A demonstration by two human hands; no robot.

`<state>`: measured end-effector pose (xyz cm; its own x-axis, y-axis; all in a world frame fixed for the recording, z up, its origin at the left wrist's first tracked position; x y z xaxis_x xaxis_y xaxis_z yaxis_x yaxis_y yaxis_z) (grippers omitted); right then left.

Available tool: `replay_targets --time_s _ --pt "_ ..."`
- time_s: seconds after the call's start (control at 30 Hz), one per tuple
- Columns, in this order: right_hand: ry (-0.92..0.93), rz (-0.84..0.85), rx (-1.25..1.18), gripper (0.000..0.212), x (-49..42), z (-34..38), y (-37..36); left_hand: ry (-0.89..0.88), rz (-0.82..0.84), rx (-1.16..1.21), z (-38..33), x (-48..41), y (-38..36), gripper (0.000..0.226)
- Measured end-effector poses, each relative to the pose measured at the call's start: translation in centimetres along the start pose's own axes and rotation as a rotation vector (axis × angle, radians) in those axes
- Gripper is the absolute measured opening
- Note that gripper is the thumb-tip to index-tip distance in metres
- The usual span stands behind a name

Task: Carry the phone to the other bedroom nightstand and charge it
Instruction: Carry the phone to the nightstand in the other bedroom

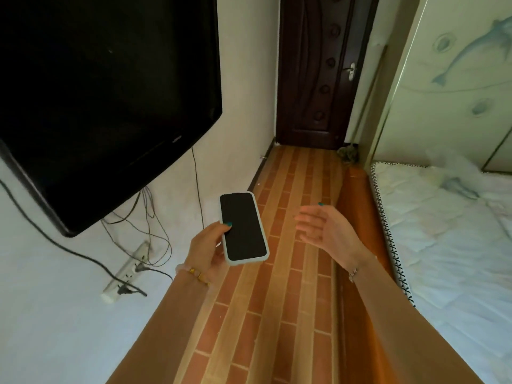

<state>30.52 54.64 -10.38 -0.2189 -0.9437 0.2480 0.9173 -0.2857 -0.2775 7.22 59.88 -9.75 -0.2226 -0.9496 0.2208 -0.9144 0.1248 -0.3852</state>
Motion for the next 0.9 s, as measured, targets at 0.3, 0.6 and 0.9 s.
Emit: replay_targets --time_s 0.3,0.6,0.9 --pt "-0.002 -0.087 -0.035 0.037 -12.7 4.6 6.5 0.022 0.057 -0.082 0.7 -16.1 -7.4 0.027" --pt "-0.009 -0.154 -0.029 0.038 -27.2 8.0 11.1 0.101 0.138 -0.084 1.5 -33.3 -13.9 0.033" --pt "0.043 -0.257 -0.029 0.038 -46.1 16.5 14.5 0.132 0.187 -0.127 -1.2 -54.7 -21.6 0.036"
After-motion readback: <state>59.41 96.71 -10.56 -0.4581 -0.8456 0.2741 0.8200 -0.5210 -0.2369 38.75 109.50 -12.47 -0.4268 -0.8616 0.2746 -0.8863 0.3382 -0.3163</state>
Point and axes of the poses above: each hand's wrist, its own x-axis away from the middle knuckle, its own y-axis out of the back of the hand, z = x × y, the point moved 2 cm from there along -x, towards the middle knuckle, and after that the axes turned 4 degrees about -y, right-handed, at the moved point
